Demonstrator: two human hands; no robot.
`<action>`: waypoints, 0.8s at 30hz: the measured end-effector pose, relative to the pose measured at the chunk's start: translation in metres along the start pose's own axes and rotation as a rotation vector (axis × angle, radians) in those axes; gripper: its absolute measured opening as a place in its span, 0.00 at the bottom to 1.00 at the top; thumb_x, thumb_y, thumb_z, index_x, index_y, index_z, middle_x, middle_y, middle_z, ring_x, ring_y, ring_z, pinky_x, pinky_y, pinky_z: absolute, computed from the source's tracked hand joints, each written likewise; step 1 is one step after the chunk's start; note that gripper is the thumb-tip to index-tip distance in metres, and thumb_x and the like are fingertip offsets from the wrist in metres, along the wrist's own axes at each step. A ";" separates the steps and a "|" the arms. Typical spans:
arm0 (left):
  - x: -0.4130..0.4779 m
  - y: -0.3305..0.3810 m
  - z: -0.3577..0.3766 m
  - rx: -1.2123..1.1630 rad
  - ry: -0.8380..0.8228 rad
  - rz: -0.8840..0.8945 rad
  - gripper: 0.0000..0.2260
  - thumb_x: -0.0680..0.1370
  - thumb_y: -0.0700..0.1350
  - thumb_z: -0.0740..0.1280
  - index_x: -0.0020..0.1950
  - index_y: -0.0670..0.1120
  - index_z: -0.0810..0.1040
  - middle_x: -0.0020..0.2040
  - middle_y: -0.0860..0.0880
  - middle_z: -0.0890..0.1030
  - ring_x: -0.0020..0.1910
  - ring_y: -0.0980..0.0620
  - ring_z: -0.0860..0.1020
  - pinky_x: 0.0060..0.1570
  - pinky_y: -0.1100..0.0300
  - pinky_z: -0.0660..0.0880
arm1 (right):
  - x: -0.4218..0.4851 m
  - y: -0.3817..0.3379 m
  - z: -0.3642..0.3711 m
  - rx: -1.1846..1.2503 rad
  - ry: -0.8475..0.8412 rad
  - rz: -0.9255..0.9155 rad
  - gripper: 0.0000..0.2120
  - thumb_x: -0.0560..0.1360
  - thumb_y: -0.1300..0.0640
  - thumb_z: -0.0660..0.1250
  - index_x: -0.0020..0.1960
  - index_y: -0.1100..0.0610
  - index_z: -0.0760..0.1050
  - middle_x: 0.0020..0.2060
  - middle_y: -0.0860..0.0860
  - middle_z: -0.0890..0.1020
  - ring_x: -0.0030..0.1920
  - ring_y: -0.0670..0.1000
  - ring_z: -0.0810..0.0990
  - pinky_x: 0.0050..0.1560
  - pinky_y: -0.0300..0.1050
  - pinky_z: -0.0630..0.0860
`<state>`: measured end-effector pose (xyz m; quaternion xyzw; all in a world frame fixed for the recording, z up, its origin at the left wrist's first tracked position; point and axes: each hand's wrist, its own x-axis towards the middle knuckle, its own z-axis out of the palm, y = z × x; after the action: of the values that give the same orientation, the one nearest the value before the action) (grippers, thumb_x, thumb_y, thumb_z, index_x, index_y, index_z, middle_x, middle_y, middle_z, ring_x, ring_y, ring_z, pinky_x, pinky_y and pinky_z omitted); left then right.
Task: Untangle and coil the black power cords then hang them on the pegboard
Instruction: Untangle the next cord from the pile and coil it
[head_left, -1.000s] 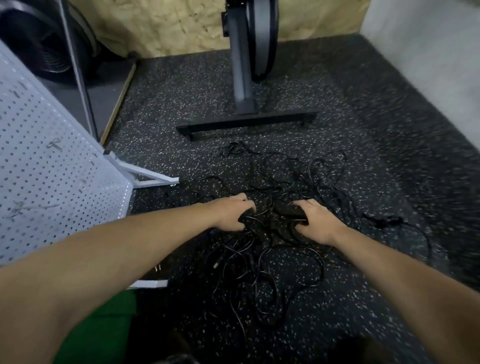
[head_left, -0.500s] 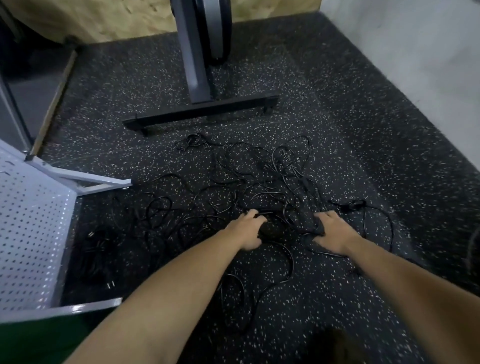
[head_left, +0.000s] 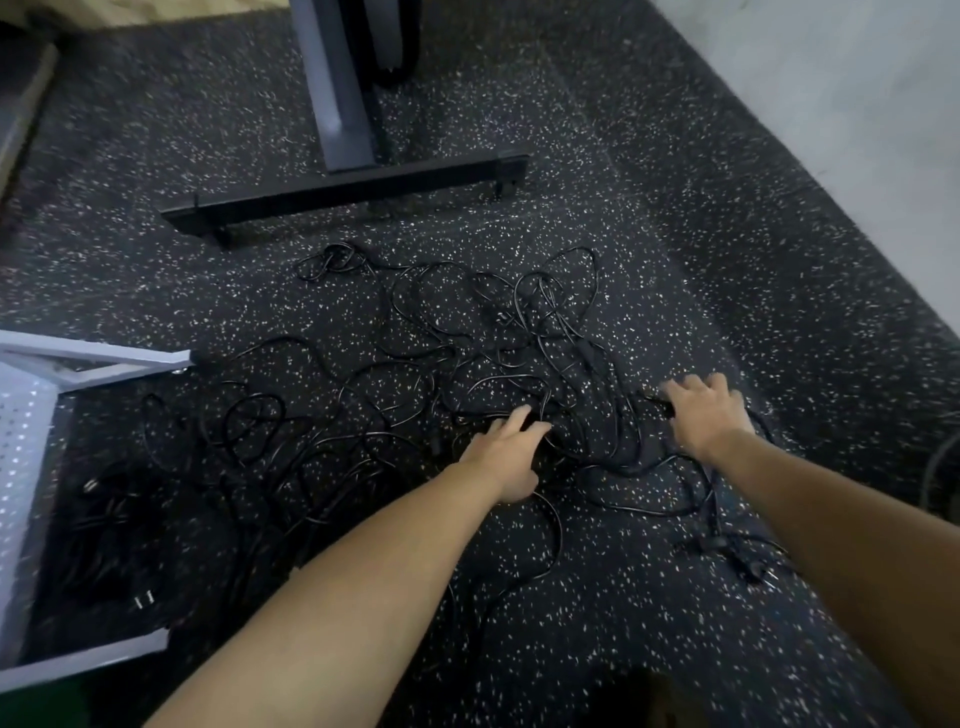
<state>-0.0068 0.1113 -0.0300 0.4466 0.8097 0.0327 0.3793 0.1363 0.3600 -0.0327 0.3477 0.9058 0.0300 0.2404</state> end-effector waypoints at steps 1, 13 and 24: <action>0.001 0.002 0.000 -0.004 0.009 0.006 0.35 0.82 0.41 0.66 0.85 0.55 0.54 0.85 0.51 0.43 0.82 0.42 0.54 0.76 0.43 0.65 | 0.000 0.000 -0.001 -0.029 -0.001 -0.002 0.19 0.83 0.58 0.64 0.74 0.52 0.71 0.68 0.54 0.75 0.72 0.60 0.67 0.71 0.56 0.70; -0.009 0.020 -0.023 -0.091 0.116 0.016 0.30 0.82 0.43 0.66 0.83 0.52 0.59 0.81 0.50 0.58 0.77 0.43 0.64 0.71 0.44 0.70 | -0.022 -0.030 -0.038 0.099 0.140 -0.267 0.16 0.87 0.52 0.58 0.72 0.52 0.75 0.63 0.52 0.78 0.64 0.56 0.71 0.65 0.55 0.74; -0.110 0.033 -0.135 -0.320 0.550 0.173 0.24 0.75 0.50 0.78 0.69 0.51 0.76 0.65 0.49 0.78 0.64 0.48 0.77 0.66 0.53 0.73 | -0.110 -0.063 -0.184 0.407 0.299 -0.691 0.10 0.84 0.56 0.66 0.63 0.56 0.81 0.52 0.47 0.79 0.57 0.52 0.77 0.61 0.45 0.71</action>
<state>-0.0365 0.0873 0.1435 0.4230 0.8254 0.3110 0.2077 0.0843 0.2619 0.1614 0.0558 0.9814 -0.1814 0.0288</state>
